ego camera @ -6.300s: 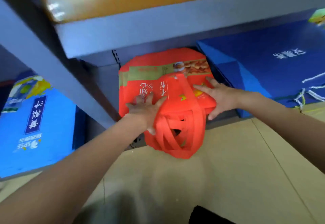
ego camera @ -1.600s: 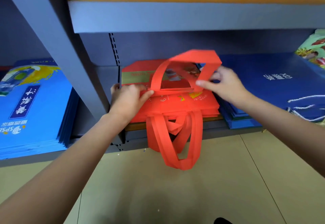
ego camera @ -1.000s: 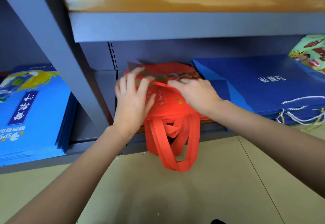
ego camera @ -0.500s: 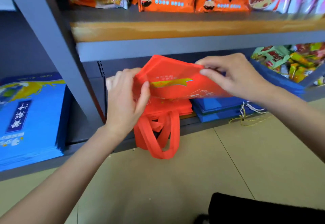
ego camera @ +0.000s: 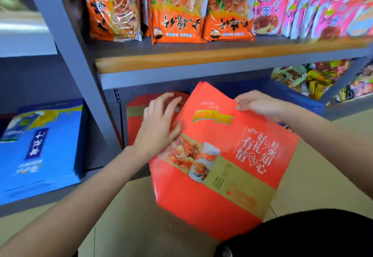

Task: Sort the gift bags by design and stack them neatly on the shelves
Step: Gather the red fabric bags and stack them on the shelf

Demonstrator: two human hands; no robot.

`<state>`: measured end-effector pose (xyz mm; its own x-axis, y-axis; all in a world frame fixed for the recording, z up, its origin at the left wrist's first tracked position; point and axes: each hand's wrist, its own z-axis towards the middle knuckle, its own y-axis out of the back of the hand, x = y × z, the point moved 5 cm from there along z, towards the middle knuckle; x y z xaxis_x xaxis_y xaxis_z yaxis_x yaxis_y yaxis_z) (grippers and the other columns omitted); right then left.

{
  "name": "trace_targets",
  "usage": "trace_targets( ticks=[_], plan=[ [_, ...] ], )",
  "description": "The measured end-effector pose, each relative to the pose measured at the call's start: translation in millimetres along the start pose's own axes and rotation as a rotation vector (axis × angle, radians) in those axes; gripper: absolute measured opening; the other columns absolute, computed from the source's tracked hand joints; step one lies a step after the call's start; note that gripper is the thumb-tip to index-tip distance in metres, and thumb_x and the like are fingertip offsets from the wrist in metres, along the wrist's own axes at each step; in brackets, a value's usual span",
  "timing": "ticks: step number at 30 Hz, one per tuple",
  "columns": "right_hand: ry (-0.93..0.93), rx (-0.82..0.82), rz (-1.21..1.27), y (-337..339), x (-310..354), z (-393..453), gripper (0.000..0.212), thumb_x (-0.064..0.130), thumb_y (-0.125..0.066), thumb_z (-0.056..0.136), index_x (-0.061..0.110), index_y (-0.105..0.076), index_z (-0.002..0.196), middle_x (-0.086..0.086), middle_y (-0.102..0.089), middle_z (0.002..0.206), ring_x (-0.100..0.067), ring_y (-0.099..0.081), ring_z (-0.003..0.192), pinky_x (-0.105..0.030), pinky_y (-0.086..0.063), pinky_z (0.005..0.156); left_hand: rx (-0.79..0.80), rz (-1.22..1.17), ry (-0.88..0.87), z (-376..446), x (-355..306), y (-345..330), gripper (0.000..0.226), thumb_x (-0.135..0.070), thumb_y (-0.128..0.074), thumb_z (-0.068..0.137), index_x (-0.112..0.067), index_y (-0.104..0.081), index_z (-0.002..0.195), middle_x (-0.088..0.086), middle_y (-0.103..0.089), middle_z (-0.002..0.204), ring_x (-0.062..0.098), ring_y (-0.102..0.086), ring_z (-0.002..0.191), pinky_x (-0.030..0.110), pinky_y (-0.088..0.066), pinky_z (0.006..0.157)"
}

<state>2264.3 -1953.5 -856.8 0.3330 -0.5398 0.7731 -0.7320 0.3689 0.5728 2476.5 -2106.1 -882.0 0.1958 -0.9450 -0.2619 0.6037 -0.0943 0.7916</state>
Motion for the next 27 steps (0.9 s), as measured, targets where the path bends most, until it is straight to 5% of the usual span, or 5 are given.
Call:
trace_targets(
  ticks=[9,14,20,23,27],
  plan=[
    [-0.384,-0.464,0.803,-20.1,-66.3,79.1,0.025,-0.013,-0.037,0.091,0.005,-0.045,0.075,-0.012,-0.057,0.064,-0.008,-0.054,0.03,-0.022,-0.044,0.03,0.151,0.091,0.21,-18.8,58.2,-36.5,0.054,-0.036,-0.031,0.085,-0.009,-0.051,0.128,0.013,-0.049,0.125,0.033,-0.05,0.109,0.047,-0.04,0.09],
    [-0.466,-0.229,0.975,-127.6,-44.1,79.6,0.014,-0.012,-0.033,0.093,-0.006,-0.046,0.09,-0.032,-0.057,0.111,-0.036,-0.065,0.094,-0.031,-0.055,0.066,0.31,0.045,0.337,-26.0,80.4,-73.4,0.074,-0.053,-0.015,0.08,-0.016,-0.04,0.14,0.008,-0.043,0.138,0.032,-0.042,0.125,0.048,-0.029,0.103],
    [-0.36,0.076,0.444,-119.9,-38.0,73.4,0.02,0.013,-0.045,0.097,-0.003,-0.056,0.096,-0.018,-0.072,0.079,-0.016,-0.067,0.053,-0.021,-0.056,0.054,0.429,0.111,0.288,-29.5,81.8,-107.3,0.053,-0.047,-0.043,0.093,-0.028,-0.035,0.142,0.004,-0.031,0.147,0.028,-0.028,0.134,0.046,-0.018,0.11],
    [-0.056,-0.177,-0.123,-84.3,-48.8,88.9,0.017,0.016,-0.062,0.088,0.005,-0.063,0.101,-0.016,-0.067,0.1,-0.018,-0.063,0.078,-0.019,-0.053,0.069,0.616,0.102,0.288,-33.3,89.8,-124.8,0.054,-0.051,-0.045,0.091,-0.036,-0.034,0.141,-0.003,-0.028,0.149,0.024,-0.021,0.138,0.048,-0.015,0.111],
    [0.061,0.127,-0.522,-117.2,-67.6,114.5,0.06,0.032,-0.072,0.079,0.025,-0.046,0.133,-0.016,-0.037,0.138,-0.027,-0.036,0.129,-0.028,-0.03,0.106,0.71,0.022,0.307,-26.7,106.1,-133.1,0.048,-0.042,-0.05,0.093,-0.035,-0.039,0.139,-0.004,-0.032,0.148,0.024,-0.029,0.136,0.051,-0.024,0.11]
  ],
)
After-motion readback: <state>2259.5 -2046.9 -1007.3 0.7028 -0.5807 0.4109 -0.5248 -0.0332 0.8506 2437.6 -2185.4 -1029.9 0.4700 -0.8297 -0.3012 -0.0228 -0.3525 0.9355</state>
